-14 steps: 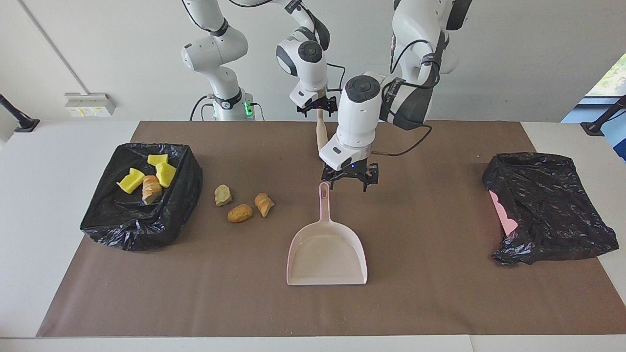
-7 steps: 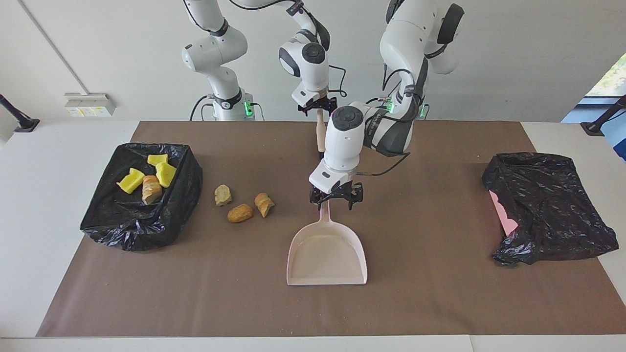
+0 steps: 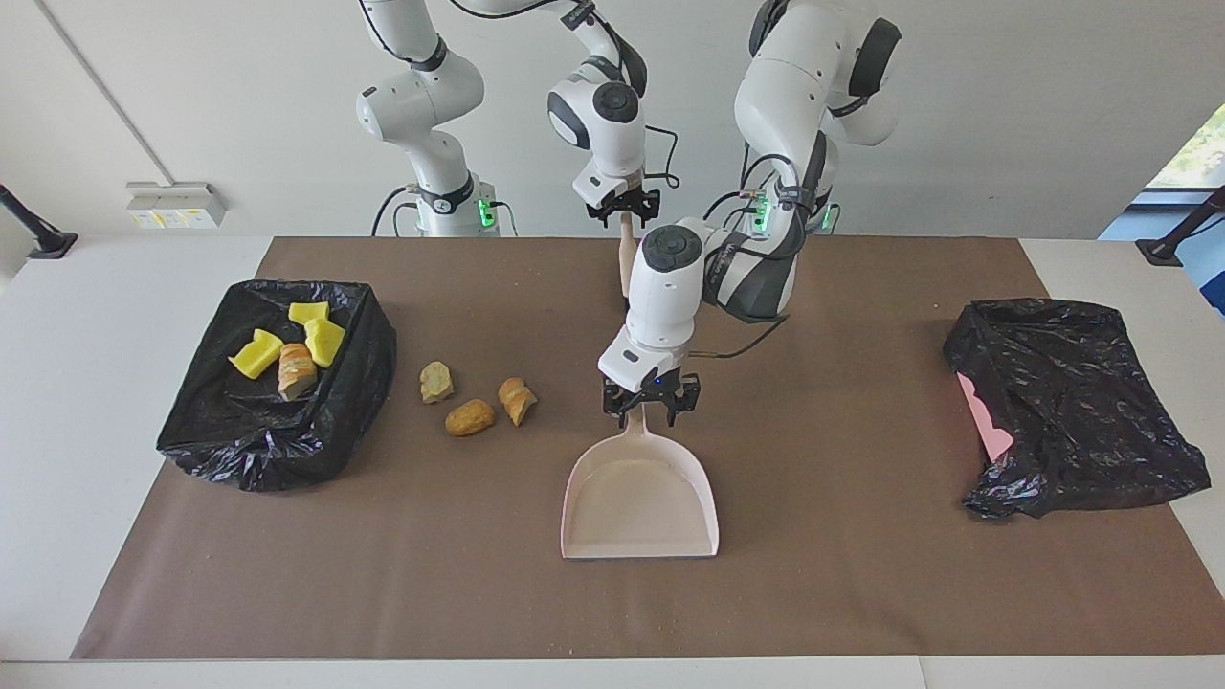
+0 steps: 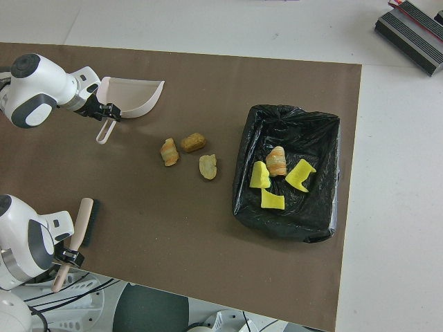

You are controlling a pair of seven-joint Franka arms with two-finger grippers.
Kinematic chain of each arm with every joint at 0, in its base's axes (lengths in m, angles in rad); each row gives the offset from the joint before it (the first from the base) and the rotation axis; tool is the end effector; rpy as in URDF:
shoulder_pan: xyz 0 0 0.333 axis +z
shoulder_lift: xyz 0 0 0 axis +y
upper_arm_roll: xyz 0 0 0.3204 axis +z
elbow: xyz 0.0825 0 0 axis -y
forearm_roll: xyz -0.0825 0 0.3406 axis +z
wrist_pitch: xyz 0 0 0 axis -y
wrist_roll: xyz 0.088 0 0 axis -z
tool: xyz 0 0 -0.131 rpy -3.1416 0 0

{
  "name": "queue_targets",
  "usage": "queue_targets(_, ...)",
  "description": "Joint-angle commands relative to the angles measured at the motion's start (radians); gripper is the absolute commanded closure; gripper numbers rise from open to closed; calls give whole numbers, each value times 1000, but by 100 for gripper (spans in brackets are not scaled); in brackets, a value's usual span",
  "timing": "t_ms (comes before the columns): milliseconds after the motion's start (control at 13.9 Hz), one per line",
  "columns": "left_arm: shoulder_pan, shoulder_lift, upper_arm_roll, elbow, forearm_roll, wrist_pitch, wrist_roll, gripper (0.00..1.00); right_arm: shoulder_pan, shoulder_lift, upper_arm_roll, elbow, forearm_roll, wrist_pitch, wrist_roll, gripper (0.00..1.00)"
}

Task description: Sweep and dump trash in bin

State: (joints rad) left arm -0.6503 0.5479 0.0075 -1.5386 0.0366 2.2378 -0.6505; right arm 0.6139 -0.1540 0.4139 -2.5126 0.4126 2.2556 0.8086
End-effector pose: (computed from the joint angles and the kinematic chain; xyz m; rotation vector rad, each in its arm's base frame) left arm 0.5457 -0.4075 0.3511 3.0700 -0.0217 0.2174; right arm 0.1965 0.3581 0.3360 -3.0507 0.1053 0.3929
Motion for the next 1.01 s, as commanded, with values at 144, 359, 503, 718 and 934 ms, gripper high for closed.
queue_targets(144,-19,-5,11,-2,28,-7,-1,84,4,-16,-4,11,22,6,6,100)
queue_targets(359,-5,-41,12,-5,32,-44,27,96,-5,-18,-7,35,17,2,1,100)
queue_targets(503,-2,-94,22,-15,32,-146,171,100,-8,-36,-12,40,6,-22,-11,100)
queue_targets(718,35,-189,22,-78,31,-272,453,100,-86,-119,-15,40,6,-137,-81,100)
queue_targets(934,66,-201,23,-83,29,-365,829,100,-225,-214,-17,47,-4,-298,-204,100)
